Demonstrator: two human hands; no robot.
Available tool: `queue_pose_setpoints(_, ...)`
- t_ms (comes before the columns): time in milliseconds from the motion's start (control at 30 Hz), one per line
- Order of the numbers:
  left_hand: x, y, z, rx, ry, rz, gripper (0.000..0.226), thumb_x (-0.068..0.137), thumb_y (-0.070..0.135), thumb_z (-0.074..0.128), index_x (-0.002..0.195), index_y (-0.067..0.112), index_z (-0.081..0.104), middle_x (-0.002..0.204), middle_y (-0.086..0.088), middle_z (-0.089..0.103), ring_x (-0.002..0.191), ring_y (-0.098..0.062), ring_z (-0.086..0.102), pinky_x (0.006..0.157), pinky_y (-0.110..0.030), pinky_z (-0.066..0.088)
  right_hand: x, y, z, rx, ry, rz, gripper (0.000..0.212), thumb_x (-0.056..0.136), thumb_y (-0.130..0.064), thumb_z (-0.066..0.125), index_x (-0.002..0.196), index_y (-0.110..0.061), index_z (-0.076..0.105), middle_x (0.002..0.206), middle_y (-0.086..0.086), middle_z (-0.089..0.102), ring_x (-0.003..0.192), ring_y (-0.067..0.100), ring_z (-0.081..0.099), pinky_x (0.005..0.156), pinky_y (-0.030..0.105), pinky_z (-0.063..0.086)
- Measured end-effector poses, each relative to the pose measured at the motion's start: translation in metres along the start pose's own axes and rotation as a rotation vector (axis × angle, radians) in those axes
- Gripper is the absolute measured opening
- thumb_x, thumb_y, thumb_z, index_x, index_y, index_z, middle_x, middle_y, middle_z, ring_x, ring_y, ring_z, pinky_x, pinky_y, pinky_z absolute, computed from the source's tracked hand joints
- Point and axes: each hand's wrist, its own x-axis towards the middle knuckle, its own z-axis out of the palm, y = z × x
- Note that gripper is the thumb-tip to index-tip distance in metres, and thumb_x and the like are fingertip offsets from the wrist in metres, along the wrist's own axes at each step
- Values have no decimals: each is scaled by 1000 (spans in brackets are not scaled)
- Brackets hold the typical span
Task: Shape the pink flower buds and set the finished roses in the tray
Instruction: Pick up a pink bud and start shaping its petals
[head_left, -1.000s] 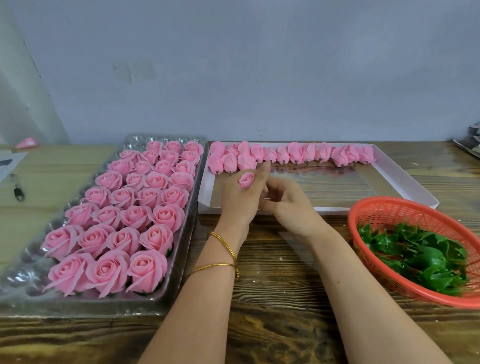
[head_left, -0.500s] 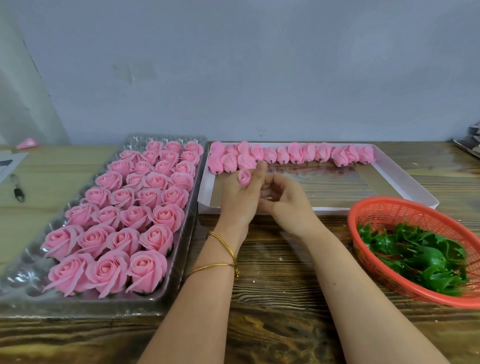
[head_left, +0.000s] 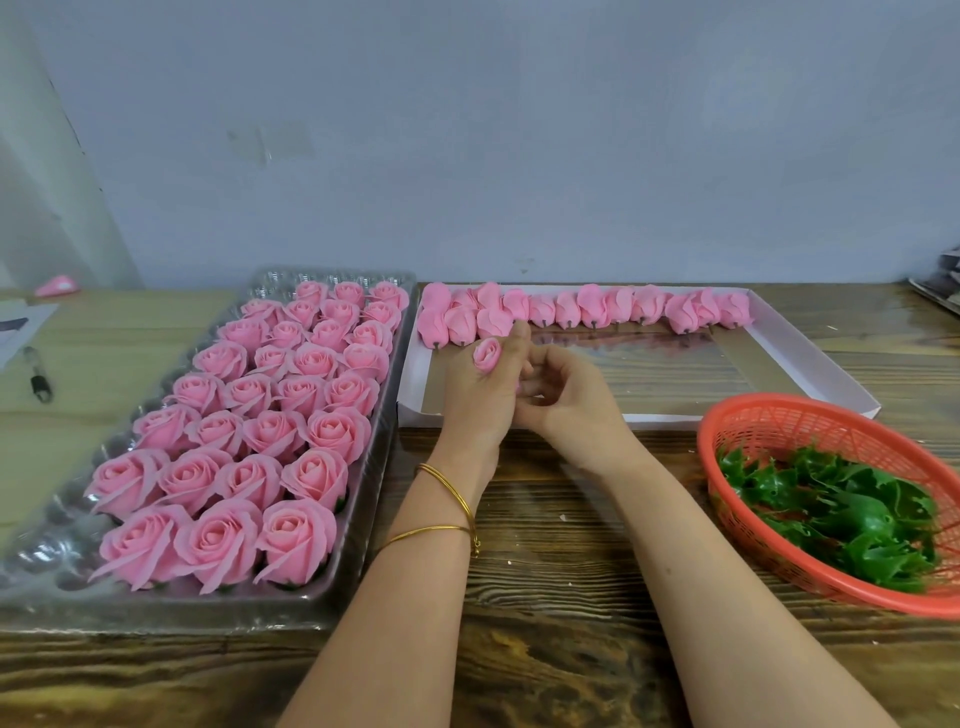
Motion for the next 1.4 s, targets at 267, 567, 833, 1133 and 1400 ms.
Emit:
queue_pose_setpoints(267, -1, 2, -3, 4, -73, 64, 19, 89, 30, 68, 74, 18, 72, 77, -5, 71, 82, -22, 71, 72, -32, 59, 1, 0, -5, -9, -56, -3, 29, 86, 12, 61, 111, -1, 65, 89, 18, 67, 84, 24, 61, 91, 53, 51)
queue_pose_setpoints(567, -2, 3, -2, 47, -60, 27, 28, 89, 37, 67, 62, 27, 67, 66, 4, 67, 75, -18, 70, 72, -36, 59, -4, -7, -6, 41, -121, 41, 29, 85, 12, 61, 104, -8, 68, 88, 2, 70, 88, 13, 67, 91, 31, 53)
queue_pose_setpoints(833, 0, -1, 0, 1, -69, 0, 27, 89, 38, 66, 74, 17, 72, 81, -13, 71, 84, -25, 71, 76, -37, 59, -1, 0, -3, -65, -5, 8, 30, 76, 15, 69, 98, -4, 61, 84, 0, 62, 71, 9, 59, 74, 29, 54)
queue_pose_setpoints(1133, 2, -1, -3, -13, -119, 27, 16, 86, 24, 71, 77, 11, 68, 74, -6, 69, 71, -21, 68, 68, -34, 57, -3, -5, -6, 95, -98, 49, 35, 90, 14, 55, 123, 4, 60, 118, 28, 65, 103, 21, 63, 99, 34, 50)
queue_pose_setpoints(1400, 1, -1, -2, 23, -111, -1, 28, 93, 37, 62, 71, 21, 68, 78, -6, 70, 81, -25, 71, 78, -42, 57, -2, -4, -6, 27, -55, 73, 37, 75, 18, 68, 108, 2, 64, 87, 6, 66, 81, 13, 65, 84, 30, 54)
